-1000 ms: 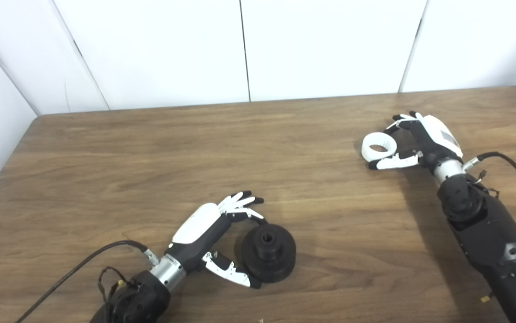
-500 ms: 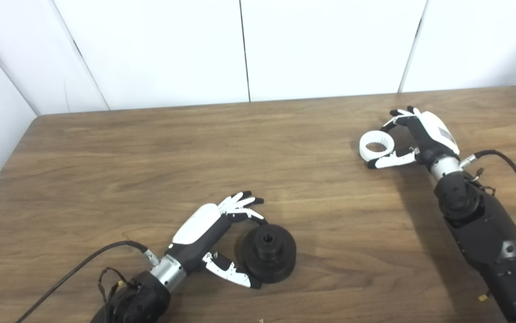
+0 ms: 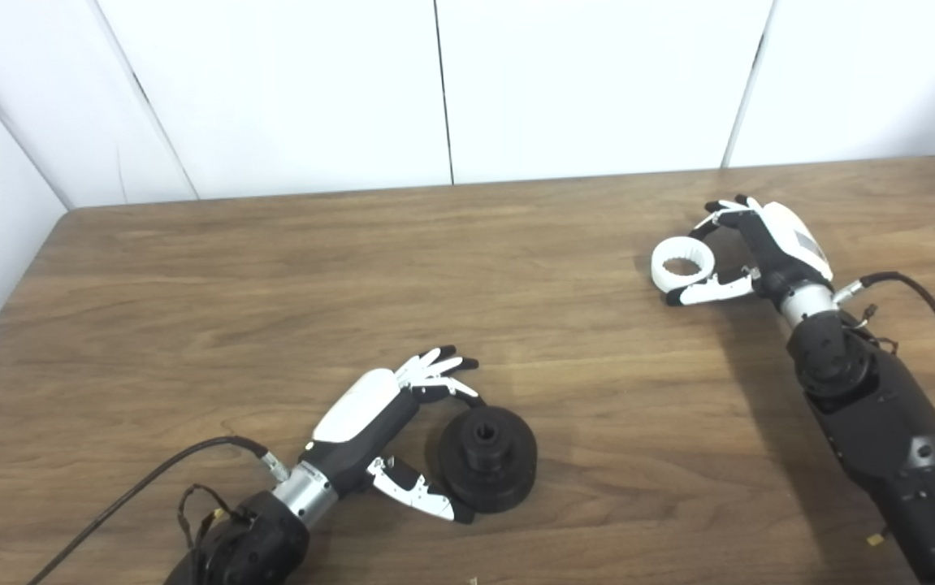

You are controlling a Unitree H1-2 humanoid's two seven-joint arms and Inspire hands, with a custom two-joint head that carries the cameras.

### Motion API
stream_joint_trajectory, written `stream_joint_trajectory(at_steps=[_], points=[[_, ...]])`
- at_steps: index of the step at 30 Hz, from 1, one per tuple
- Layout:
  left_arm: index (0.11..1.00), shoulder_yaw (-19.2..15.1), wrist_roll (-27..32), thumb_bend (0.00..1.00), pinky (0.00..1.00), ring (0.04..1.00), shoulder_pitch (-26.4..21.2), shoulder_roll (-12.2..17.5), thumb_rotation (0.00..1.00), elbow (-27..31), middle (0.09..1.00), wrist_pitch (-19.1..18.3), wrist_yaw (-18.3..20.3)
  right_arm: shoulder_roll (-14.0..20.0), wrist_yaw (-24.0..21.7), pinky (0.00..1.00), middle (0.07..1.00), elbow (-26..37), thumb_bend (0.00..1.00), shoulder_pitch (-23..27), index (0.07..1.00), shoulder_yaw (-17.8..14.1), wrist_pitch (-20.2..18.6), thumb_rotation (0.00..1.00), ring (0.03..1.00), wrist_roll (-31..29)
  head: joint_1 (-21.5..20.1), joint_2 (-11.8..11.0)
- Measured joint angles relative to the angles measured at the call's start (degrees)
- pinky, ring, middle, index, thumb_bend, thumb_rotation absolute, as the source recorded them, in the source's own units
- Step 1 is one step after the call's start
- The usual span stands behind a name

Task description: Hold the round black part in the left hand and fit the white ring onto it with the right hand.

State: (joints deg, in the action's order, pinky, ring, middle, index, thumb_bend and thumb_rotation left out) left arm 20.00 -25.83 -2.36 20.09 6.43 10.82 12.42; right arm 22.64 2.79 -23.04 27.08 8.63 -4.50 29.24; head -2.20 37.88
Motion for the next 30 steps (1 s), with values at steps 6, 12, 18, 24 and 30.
stream_joint_trajectory(at_steps=[6,12,18,24,30], points=[[0.629,0.1,0.0,0.96,1.0,0.993,0.0,-0.1,0.18,0.0,0.922,0.0,-0.1,0.5,-2.7,0.92,0.873,7.0,0.52,-3.1,0.491,0.2,-2.7,0.16,0.99,0.5,-0.4,0.0],[0.63,0.1,0.0,0.95,1.0,0.991,0.0,-0.1,0.18,-0.2,0.921,0.4,-0.4,1.0,-6.8,0.94,0.874,16.2,0.52,-5.7,0.49,0.5,-5.9,0.16,0.988,1.6,-0.3,0.0],[0.629,0.2,-0.1,0.95,0.99,0.991,0.0,-0.1,0.18,-0.3,0.922,0.5,-0.5,1.0,-8.8,0.89,0.873,22.2,0.52,-6.6,0.491,0.2,-7.9,0.15,0.976,1.9,-0.3,0.0],[0.631,0.3,-0.1,0.95,1.0,0.989,-0.1,-0.2,0.17,-0.5,0.921,0.6,-0.6,0.6,-12.0,0.89,0.87,29.3,0.52,-9.5,0.49,-0.2,-9.2,0.15,0.977,0.5,-0.4,0.2],[0.632,0.4,-0.1,0.94,1.0,0.992,-0.2,-0.3,0.18,-0.7,0.924,0.8,-0.6,-0.3,-14.8,0.88,0.872,37.0,0.52,-11.5,0.49,0.3,-11.4,0.16,0.982,0.0,0.1,0.4]])
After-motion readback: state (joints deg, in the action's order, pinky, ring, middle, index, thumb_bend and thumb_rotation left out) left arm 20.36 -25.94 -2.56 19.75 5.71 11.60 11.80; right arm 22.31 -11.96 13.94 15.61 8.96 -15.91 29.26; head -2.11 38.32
